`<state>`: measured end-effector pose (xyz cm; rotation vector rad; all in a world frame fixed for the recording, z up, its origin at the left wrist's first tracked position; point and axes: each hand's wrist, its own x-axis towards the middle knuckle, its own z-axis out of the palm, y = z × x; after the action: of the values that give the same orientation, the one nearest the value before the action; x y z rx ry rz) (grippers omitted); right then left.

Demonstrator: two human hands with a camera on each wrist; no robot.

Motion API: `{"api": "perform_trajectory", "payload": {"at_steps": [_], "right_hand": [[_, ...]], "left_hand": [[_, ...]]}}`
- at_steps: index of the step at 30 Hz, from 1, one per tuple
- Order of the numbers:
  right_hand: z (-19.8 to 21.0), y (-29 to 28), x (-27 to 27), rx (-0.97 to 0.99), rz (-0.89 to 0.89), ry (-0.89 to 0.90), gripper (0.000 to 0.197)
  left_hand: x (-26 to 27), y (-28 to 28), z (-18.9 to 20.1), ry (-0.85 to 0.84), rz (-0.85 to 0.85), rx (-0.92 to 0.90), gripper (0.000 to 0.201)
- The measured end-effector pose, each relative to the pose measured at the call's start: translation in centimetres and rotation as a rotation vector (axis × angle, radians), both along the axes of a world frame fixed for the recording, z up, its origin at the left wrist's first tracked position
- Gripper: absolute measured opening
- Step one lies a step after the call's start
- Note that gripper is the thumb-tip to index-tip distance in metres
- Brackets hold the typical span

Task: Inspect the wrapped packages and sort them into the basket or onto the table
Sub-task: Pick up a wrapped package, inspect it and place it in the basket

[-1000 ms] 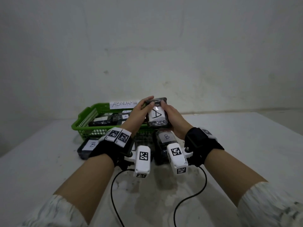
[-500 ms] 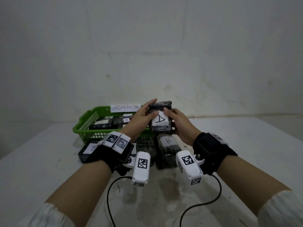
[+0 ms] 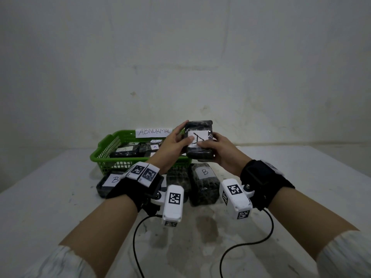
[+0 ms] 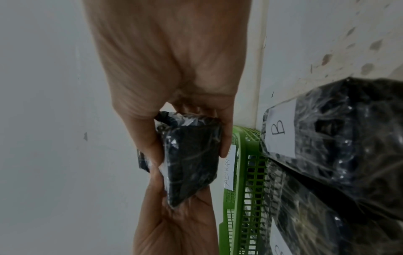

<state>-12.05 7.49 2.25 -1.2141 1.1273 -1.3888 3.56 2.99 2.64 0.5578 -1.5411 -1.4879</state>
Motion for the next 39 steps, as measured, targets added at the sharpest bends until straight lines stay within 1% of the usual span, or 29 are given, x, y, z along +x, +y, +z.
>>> {"api": "perform_trajectory", "payload": {"at_steps": [2, 5, 8, 10, 12, 14, 15, 16, 18, 19, 21, 23, 25, 27, 29, 30, 31, 32, 34, 35, 37, 38, 39], "right_hand": [[0.0, 0.1, -0.1, -0.011, -0.014, -0.013, 0.048], [-0.2, 0.2, -0.2, 0.006, -0.004, -0.044, 0.047], [-0.2, 0.2, -0.2, 0.019, 0.045, -0.044, 0.051], [-0.2, 0.4, -0.1, 0.007, 0.035, -0.028, 0.056], [-0.2, 0.6, 0.0, -0.025, -0.046, 0.042, 0.065], [-0.2, 0.9, 0.2, -0.086, -0.107, 0.094, 0.072], [-0.1, 1.0, 0.3, -0.121, -0.112, 0.105, 0.07], [0.0, 1.2, 0.5, -0.147, -0.104, 0.117, 0.062], [0.2, 1.7, 0.9, -0.173, -0.065, 0.138, 0.044], [0.3, 2.0, 1.1, -0.185, -0.052, 0.148, 0.041], [0.3, 2.3, 1.1, -0.21, -0.044, 0.199, 0.04], [0.4, 2.6, 1.2, -0.221, -0.04, 0.266, 0.04], [0.4, 2.8, 1.1, -0.213, -0.038, 0.312, 0.036], [0.1, 2.6, 0.8, -0.206, -0.06, 0.313, 0.027], [0.0, 2.2, 0.7, -0.22, -0.135, 0.268, 0.015], [0.0, 2.0, 0.8, -0.219, -0.183, 0.25, 0.015], [0.0, 1.7, 0.9, -0.203, -0.213, 0.238, 0.023], [0.0, 1.5, 1.0, -0.173, -0.208, 0.224, 0.037], [-0.1, 0.9, 1.6, -0.109, -0.134, 0.193, 0.06], [-0.3, 0.7, 2.0, -0.097, -0.103, 0.185, 0.065], [-0.3, 0.4, 2.8, -0.122, -0.111, 0.142, 0.061], [-0.1, 0.3, 3.1, -0.141, -0.142, 0.11, 0.054], [0.0, 0.1, 3.3, -0.16, -0.179, 0.093, 0.047]], "left_hand": [[0.1, 0.1, 0.0, 0.006, -0.033, 0.024, 0.059], [0.2, 0.3, -0.2, -0.048, -0.024, -0.012, 0.064], [0.1, 0.4, -0.5, -0.026, 0.002, -0.011, 0.064], [0.1, 0.4, -0.5, -0.021, 0.028, -0.018, 0.064], [0.1, 0.3, -0.5, -0.109, 0.141, -0.107, 0.063], [-0.1, 0.0, -0.6, -0.22, 0.329, -0.232, 0.055], [-0.1, -0.2, -0.6, -0.223, 0.384, -0.266, 0.049], [-0.2, -0.4, -0.6, -0.198, 0.397, -0.269, 0.041], [-0.4, -0.1, -0.1, -0.124, 0.363, -0.185, 0.019], [-0.4, 0.1, 0.1, -0.094, 0.34, -0.12, 0.015], [-0.5, 0.1, 0.3, -0.059, 0.274, -0.014, 0.034], [-0.4, 0.3, 0.3, -0.056, 0.211, 0.02, 0.051], [-0.3, 0.3, 0.0, -0.059, 0.196, 0.033, 0.061], [-0.2, 0.0, -0.1, -0.04, 0.239, 0.048, 0.059], [-0.1, -0.3, -0.3, -0.011, 0.23, 0.079, 0.051], [-0.1, -0.3, -0.4, 0.002, 0.194, 0.101, 0.048], [-0.1, 0.0, -0.4, -0.001, 0.156, 0.109, 0.045], [-0.3, 0.0, -0.4, -0.018, 0.129, 0.098, 0.043], [-0.8, 0.6, -0.4, -0.061, 0.105, 0.057, 0.041], [-1.0, 0.9, -0.4, -0.082, 0.104, 0.046, 0.048], [-1.5, 1.0, -0.5, -0.1, 0.087, 0.03, 0.06], [-1.6, 1.0, -0.5, -0.088, 0.076, 0.036, 0.06], [-1.7, 0.9, -0.5, -0.073, 0.075, 0.051, 0.055]]}}
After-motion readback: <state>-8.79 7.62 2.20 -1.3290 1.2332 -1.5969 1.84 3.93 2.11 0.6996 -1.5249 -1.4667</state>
